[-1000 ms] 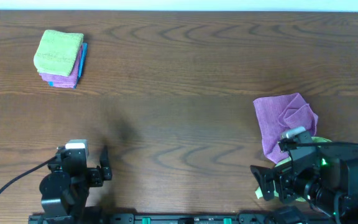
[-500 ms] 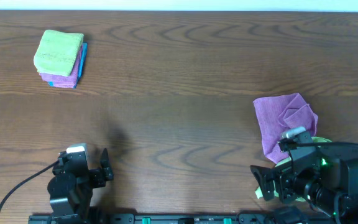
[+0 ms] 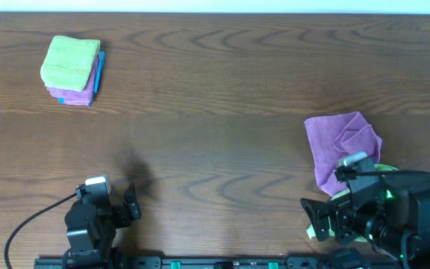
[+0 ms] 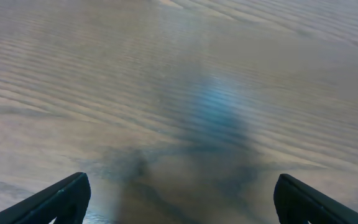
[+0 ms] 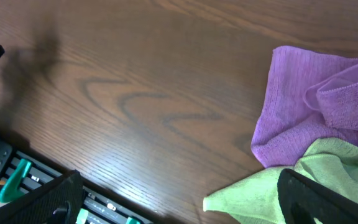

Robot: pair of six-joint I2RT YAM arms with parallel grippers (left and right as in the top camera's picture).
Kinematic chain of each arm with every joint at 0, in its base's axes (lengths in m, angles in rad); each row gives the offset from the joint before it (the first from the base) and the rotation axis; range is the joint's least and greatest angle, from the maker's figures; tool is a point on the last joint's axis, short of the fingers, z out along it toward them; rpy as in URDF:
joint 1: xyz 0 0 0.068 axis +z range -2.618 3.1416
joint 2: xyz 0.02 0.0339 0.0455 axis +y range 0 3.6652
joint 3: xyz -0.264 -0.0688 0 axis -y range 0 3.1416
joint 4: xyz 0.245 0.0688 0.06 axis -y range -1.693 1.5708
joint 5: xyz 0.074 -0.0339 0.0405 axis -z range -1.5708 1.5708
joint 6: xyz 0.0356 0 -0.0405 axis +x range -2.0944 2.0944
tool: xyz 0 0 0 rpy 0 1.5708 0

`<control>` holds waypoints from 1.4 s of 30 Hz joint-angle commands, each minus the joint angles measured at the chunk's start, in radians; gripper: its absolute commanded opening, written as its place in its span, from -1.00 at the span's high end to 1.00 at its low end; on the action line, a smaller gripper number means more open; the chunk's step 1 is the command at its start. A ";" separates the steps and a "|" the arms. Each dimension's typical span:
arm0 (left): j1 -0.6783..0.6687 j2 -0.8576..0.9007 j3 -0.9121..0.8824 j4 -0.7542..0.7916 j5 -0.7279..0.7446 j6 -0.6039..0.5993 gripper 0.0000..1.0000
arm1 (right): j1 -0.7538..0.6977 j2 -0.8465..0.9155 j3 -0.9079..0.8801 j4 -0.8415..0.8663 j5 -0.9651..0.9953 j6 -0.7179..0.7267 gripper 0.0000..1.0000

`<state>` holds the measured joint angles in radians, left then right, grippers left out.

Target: Fold the cloth

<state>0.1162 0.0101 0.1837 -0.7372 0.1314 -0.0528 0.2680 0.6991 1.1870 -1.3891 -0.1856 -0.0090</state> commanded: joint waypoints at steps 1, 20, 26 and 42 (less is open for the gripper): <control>0.003 -0.007 -0.018 -0.014 -0.004 -0.014 -0.91 | 0.008 -0.003 -0.003 0.001 0.002 -0.004 -0.99; 0.003 -0.006 -0.018 -0.013 -0.019 -0.014 -0.91 | 0.008 -0.003 -0.003 0.001 0.002 -0.004 -0.98; 0.003 -0.006 -0.018 -0.013 -0.019 -0.014 -0.91 | 0.008 -0.003 -0.003 0.001 0.002 -0.004 -0.98; 0.003 -0.006 -0.018 -0.013 -0.019 -0.014 -0.91 | -0.111 -0.331 -0.374 0.436 0.040 -0.169 -0.98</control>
<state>0.1162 0.0101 0.1837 -0.7368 0.1234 -0.0559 0.1947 0.4393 0.8997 -0.9890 -0.1555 -0.1055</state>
